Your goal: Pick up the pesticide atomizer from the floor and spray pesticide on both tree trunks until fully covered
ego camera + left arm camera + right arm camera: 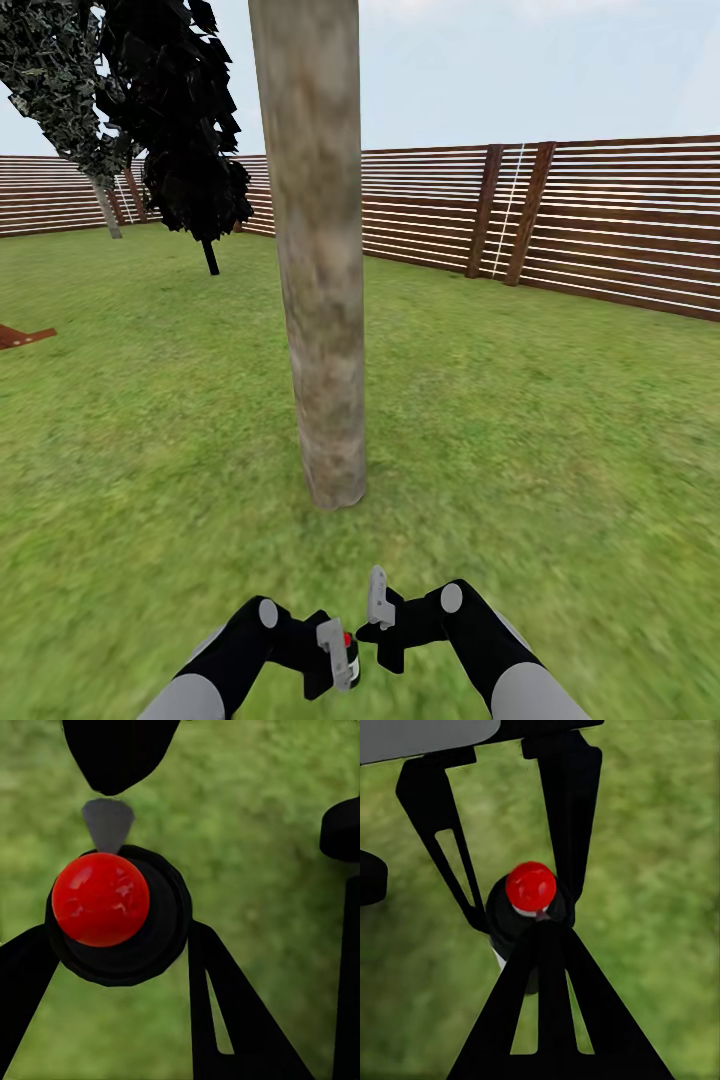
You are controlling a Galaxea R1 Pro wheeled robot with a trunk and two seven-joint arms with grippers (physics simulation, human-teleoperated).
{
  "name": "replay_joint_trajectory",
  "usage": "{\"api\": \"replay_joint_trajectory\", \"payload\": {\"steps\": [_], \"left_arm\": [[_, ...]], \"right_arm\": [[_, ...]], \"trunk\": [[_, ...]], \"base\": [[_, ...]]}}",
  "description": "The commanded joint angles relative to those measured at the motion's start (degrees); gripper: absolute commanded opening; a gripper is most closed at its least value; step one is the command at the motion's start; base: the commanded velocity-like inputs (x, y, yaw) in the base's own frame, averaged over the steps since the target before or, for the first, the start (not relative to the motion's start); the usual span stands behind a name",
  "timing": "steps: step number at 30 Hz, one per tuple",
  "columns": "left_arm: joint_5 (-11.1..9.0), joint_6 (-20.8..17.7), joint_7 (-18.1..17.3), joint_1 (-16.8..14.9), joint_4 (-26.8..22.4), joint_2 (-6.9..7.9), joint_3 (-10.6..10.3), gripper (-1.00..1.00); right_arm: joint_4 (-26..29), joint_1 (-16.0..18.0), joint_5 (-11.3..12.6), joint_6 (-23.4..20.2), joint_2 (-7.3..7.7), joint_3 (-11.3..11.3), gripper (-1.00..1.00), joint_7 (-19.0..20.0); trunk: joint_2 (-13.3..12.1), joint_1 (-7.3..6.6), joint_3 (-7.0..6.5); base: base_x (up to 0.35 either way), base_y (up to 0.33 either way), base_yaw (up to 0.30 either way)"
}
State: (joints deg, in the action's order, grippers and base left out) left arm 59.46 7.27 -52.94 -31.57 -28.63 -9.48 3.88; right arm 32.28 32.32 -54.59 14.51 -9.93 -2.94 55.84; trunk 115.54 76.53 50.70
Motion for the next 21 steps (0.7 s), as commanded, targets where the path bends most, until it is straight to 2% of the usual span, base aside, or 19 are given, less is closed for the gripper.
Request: {"api": "replay_joint_trajectory", "payload": {"steps": [1, 17, 21], "left_arm": [[0.6, 0.5, -0.1, 0.0, 0.0, -0.09, 0.4, -1.0], [0.5, 0.5, 0.0, -0.1, 0.0, -0.45, 0.5, -1.0], [0.9, 0.5, 0.1, 0.1, 0.7, 0.25, 0.3, -1.0]], "right_arm": [[0.1, 0.0, -0.4, 0.3, -0.07, -0.3, -1.0, 0.2], [0.1, 0.0, -0.4, 0.3, -0.07, -0.3, -1.0, 0.2], [0.1, 0.0, -0.4, 0.3, -0.07, -0.3, -1.0, 0.2]], "trunk": [[0.0, -0.01, 0.05], [0.0, -0.01, 0.05], [0.0, -0.01, 0.05]], "base": [[0.0, 0.0, 0.0], [0.0, 0.0, 0.0], [0.0, 0.0, 0.0]]}}
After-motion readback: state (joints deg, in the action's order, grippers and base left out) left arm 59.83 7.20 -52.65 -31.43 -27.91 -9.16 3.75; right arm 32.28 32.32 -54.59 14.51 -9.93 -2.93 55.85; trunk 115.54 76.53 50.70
